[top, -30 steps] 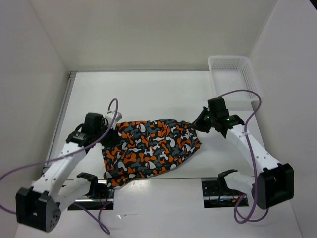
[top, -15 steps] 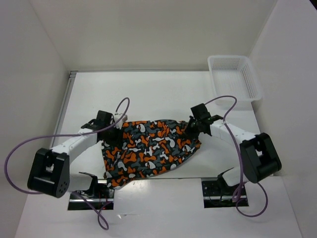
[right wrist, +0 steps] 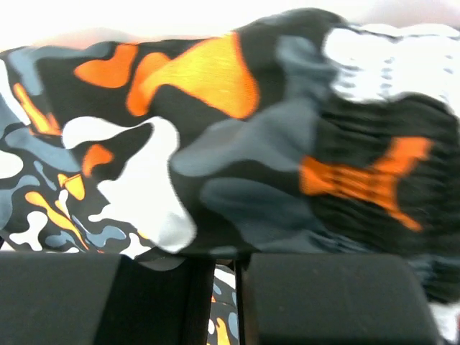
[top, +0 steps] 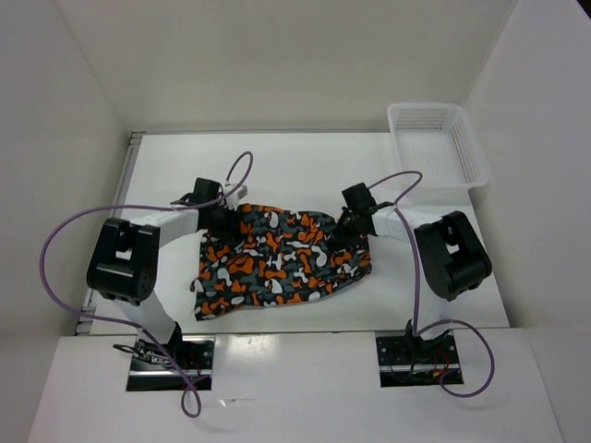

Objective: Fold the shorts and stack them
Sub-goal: Fold the shorts

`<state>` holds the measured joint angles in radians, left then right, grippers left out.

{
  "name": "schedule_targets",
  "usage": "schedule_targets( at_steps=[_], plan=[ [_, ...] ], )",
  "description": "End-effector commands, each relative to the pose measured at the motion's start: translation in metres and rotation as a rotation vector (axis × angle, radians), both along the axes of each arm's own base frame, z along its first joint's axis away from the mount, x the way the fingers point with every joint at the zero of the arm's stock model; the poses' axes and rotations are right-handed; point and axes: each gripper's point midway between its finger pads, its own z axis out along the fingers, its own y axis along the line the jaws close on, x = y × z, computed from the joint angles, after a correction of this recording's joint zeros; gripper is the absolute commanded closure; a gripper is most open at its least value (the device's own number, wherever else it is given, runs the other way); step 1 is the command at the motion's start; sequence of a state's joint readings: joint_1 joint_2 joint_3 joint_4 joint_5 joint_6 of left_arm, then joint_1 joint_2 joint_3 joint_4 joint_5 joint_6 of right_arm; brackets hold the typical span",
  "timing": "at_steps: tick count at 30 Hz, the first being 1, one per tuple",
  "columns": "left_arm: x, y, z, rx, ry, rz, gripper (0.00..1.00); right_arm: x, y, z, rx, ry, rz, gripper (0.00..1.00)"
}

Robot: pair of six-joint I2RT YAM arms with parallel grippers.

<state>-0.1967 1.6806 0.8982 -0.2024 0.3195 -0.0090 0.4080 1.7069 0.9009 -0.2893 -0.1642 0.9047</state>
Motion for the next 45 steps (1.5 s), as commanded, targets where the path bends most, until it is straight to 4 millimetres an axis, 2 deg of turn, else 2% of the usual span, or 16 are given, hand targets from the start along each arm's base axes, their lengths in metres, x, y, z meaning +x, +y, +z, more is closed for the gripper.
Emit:
schedule_targets(
  at_steps=[1, 8, 11, 15, 19, 21, 22, 23, 26, 28, 29, 30, 31, 34, 42, 45],
  plan=[
    [0.025, 0.005, -0.016, 0.035, 0.001, 0.019, 0.66, 0.045, 0.018, 0.015, 0.038, -0.121, -0.012, 0.82],
    [0.079, 0.013, 0.016, 0.012, -0.045, 0.06, 0.59, 0.099, 0.024, 0.042, 0.007, -0.183, -0.019, 0.77],
    [0.095, 0.019, 0.049, 0.004, -0.1, 0.081, 0.55, 0.106, 0.025, 0.085, 0.024, -0.275, -0.012, 0.49],
    [0.104, 0.024, 0.11, -0.027, -0.193, 0.089, 0.38, 0.108, 0.02, 0.137, 0.042, -0.384, 0.006, 0.23],
    [0.092, 0.025, 0.148, -0.05, -0.242, 0.085, 0.22, 0.095, 0.014, 0.193, 0.072, -0.5, 0.018, 0.14],
    [0.076, 0.029, 0.161, -0.062, -0.266, 0.088, 0.15, 0.084, 0.001, 0.194, 0.049, -0.509, 0.002, 0.14],
    [0.059, 0.03, 0.147, -0.057, -0.222, 0.089, 0.17, 0.071, -0.006, 0.197, 0.044, -0.522, -0.007, 0.14],
    [0.045, 0.034, 0.154, -0.064, -0.233, 0.094, 0.23, 0.062, -0.01, 0.195, 0.041, -0.515, -0.007, 0.14],
    [-0.008, 0.047, 0.119, -0.051, -0.138, 0.123, 0.74, 0.033, -0.027, 0.182, 0.045, -0.486, -0.053, 0.26],
    [-0.039, 0.051, 0.103, -0.046, -0.089, 0.136, 0.79, 0.011, -0.035, 0.167, 0.043, -0.448, -0.065, 0.34],
    [-0.05, 0.054, 0.093, -0.043, -0.061, 0.146, 0.76, 0.006, -0.036, 0.162, 0.047, -0.439, -0.074, 0.35],
    [-0.069, 0.055, 0.074, -0.038, -0.007, 0.147, 0.45, 0.0, -0.039, 0.157, 0.041, -0.425, -0.074, 0.35],
    [-0.075, 0.057, 0.071, -0.038, -0.007, 0.156, 0.26, -0.008, -0.04, 0.146, 0.041, -0.401, -0.066, 0.35],
    [-0.08, 0.057, 0.062, -0.04, -0.002, 0.155, 0.01, -0.019, -0.042, 0.133, 0.044, -0.368, -0.066, 0.35],
    [-0.072, 0.086, 0.038, 0.101, 0.011, 0.244, 0.01, -0.026, -0.043, 0.122, 0.034, -0.339, -0.052, 0.35],
    [-0.07, 0.088, 0.032, 0.111, 0.027, 0.247, 0.15, -0.024, -0.046, 0.121, 0.017, -0.345, -0.064, 0.34]
  ],
)
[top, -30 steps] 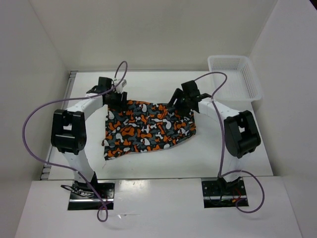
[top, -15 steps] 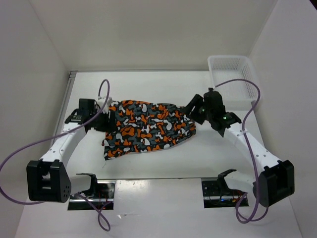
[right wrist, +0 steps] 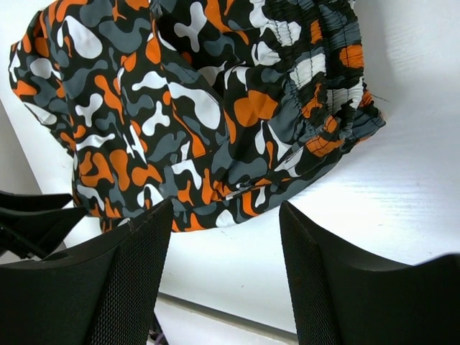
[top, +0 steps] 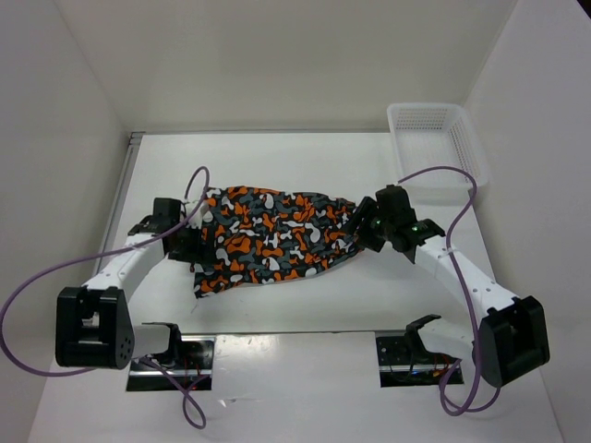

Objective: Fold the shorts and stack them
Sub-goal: Fold the shorts

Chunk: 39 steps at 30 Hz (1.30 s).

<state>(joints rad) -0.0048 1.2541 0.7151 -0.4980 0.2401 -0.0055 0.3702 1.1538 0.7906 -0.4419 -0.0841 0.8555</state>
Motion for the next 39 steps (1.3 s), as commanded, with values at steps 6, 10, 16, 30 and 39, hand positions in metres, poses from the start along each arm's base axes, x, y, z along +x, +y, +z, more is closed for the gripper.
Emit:
schedule_targets(
  at_steps=[6, 10, 16, 30, 39],
  plan=[
    [-0.001, 0.015, -0.019, 0.071, 0.054, 0.034, 0.08, 0.01, -0.011, -0.013, -0.026, 0.034, -0.063, 0.34],
    [-0.002, 0.013, -0.024, 0.063, 0.061, 0.03, 0.25, 0.015, -0.024, -0.034, -0.017, 0.109, -0.11, 0.34],
    [-0.002, 0.01, -0.018, 0.046, 0.048, 0.022, 0.95, 0.027, -0.028, -0.034, -0.022, 0.09, -0.144, 0.36],
    [0.009, -0.004, 0.053, -0.026, -0.123, -0.015, 1.0, 0.048, -0.029, -0.057, -0.062, 0.111, -0.17, 0.63],
    [-0.004, -0.014, 0.096, -0.078, -0.199, -0.05, 1.0, 0.067, -0.023, -0.02, -0.031, 0.025, -0.159, 1.0]
  ],
)
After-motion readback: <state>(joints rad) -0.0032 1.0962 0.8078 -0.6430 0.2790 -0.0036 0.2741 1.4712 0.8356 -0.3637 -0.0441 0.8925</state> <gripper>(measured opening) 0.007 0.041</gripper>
